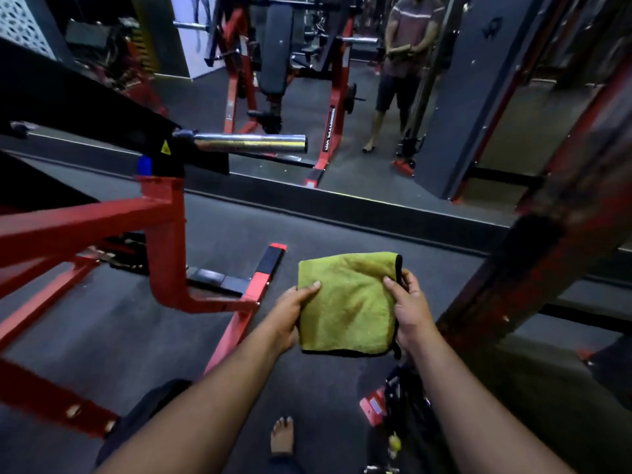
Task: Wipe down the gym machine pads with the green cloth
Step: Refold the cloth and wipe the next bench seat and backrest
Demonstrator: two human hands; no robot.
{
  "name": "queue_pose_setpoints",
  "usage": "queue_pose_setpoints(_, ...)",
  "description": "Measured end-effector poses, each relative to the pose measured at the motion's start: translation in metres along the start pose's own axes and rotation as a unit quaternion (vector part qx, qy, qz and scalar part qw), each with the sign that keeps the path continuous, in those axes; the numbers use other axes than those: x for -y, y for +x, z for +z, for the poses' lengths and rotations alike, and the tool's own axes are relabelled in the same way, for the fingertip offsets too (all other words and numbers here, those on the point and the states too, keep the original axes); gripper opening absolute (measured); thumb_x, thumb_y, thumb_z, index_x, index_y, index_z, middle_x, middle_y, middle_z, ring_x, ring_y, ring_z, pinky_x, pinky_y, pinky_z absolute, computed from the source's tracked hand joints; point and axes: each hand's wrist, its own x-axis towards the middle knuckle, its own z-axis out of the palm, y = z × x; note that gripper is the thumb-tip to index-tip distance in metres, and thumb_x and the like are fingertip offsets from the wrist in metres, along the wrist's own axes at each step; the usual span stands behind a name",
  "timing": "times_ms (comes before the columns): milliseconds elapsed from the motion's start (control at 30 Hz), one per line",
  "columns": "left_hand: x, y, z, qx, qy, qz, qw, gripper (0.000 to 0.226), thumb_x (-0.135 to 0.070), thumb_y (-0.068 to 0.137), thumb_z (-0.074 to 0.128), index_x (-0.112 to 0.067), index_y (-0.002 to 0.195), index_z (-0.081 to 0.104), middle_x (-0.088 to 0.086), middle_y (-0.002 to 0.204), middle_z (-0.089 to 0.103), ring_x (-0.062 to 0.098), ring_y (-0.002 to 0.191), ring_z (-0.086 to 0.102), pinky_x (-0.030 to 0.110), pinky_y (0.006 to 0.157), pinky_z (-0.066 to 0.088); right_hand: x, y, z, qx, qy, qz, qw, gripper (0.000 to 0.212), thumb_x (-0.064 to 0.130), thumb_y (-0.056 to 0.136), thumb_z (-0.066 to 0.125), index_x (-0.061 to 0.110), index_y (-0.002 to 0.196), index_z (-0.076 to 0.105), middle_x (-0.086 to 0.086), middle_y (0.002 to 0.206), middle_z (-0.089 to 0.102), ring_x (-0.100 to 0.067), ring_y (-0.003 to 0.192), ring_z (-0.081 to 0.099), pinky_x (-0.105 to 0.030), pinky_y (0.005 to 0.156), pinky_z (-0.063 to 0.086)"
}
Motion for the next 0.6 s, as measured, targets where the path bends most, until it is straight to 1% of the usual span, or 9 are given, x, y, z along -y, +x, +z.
queue_pose_setpoints(100,-0.044,0.063,0.003,0.006,0.004,0.004,1.000,0.026,-0.016,0.099,0.061,-0.006,0.121,0.069,0.018,0.115,0.074,0.028,0.100,0.073,0.044,0.085,0.062,0.011,0.070,0.033,-0.014,-0.053,-0.015,0.998,0.024,0.007,0.100,0.061,0.020,0.120,0.060,-0.004,0.113,0.071,-0.018,0.093,0.069,-0.039,0.082,0.058)
queue_pose_setpoints(167,-0.068,0.102,0.006,0.000,0.011,0.023,1.000,0.019,-0.012,0.101,0.056,-0.010,0.117,0.067,0.010,0.107,0.077,0.019,0.092,0.075,0.036,0.078,0.063,0.022,0.113,0.055,-0.026,-0.094,-0.032,0.995,0.027,0.007,0.101,0.061,0.015,0.126,0.057,-0.004,0.115,0.068,-0.017,0.095,0.067,-0.037,0.083,0.057)
queue_pose_setpoints(200,-0.079,0.118,0.007,0.003,0.016,0.032,0.999,0.019,-0.010,0.102,0.054,-0.011,0.117,0.065,0.007,0.105,0.077,0.017,0.091,0.074,0.033,0.078,0.062,0.026,0.131,0.064,-0.028,-0.114,-0.038,0.992,0.027,0.008,0.101,0.061,0.013,0.127,0.057,-0.003,0.114,0.068,-0.017,0.096,0.066,-0.035,0.083,0.057)
queue_pose_setpoints(233,-0.089,0.130,0.007,-0.003,0.024,0.038,0.999,0.019,-0.010,0.103,0.053,-0.012,0.119,0.063,0.006,0.107,0.077,0.017,0.094,0.074,0.033,0.081,0.061,0.030,0.148,0.072,-0.027,-0.133,-0.047,0.990,0.026,0.008,0.101,0.061,0.013,0.127,0.057,-0.002,0.113,0.068,-0.017,0.096,0.066,-0.033,0.082,0.056)
queue_pose_setpoints(300,-0.107,0.165,0.004,-0.020,0.045,0.051,0.997,0.022,-0.014,0.104,0.054,-0.011,0.125,0.059,0.010,0.118,0.074,0.022,0.106,0.070,0.038,0.091,0.059,0.035,0.192,0.089,-0.016,-0.180,-0.055,0.982,0.025,0.011,0.101,0.062,0.012,0.125,0.058,0.000,0.110,0.067,-0.016,0.095,0.065,-0.026,0.077,0.054)
queue_pose_setpoints(367,-0.120,0.202,-0.003,-0.052,0.061,0.059,0.995,0.025,-0.016,0.104,0.055,-0.008,0.127,0.059,0.014,0.124,0.071,0.025,0.108,0.070,0.041,0.093,0.057,0.035,0.238,0.107,0.004,-0.212,-0.048,0.976,0.025,0.012,0.101,0.063,0.010,0.125,0.057,-0.001,0.111,0.067,-0.015,0.095,0.065,-0.023,0.075,0.052)
queue_pose_setpoints(433,-0.129,0.241,-0.009,-0.076,0.065,0.066,0.993,0.021,-0.016,0.103,0.056,-0.010,0.123,0.062,0.015,0.124,0.071,0.027,0.108,0.070,0.043,0.095,0.056,0.032,0.285,0.122,0.019,-0.241,-0.041,0.970,0.022,0.010,0.101,0.062,0.010,0.122,0.057,0.000,0.109,0.067,-0.012,0.091,0.064,-0.019,0.073,0.052)
queue_pose_setpoints(500,-0.135,0.281,-0.015,-0.104,0.061,0.078,0.990,0.016,-0.015,0.102,0.058,-0.014,0.116,0.065,0.011,0.122,0.072,0.026,0.110,0.070,0.045,0.099,0.055,0.024,0.339,0.137,0.043,-0.278,-0.045,0.958,0.019,0.009,0.100,0.063,0.012,0.118,0.057,0.002,0.104,0.067,-0.011,0.088,0.063,-0.013,0.070,0.050)
queue_pose_setpoints(600,-0.140,0.342,-0.023,-0.140,0.049,0.101,0.984,0.013,-0.015,0.101,0.060,-0.021,0.112,0.065,0.004,0.119,0.075,0.020,0.105,0.072,0.040,0.091,0.059,0.012,0.422,0.161,0.090,-0.326,-0.036,0.940,0.016,0.012,0.100,0.064,0.013,0.114,0.058,0.003,0.100,0.067,-0.016,0.093,0.063,-0.019,0.073,0.049)
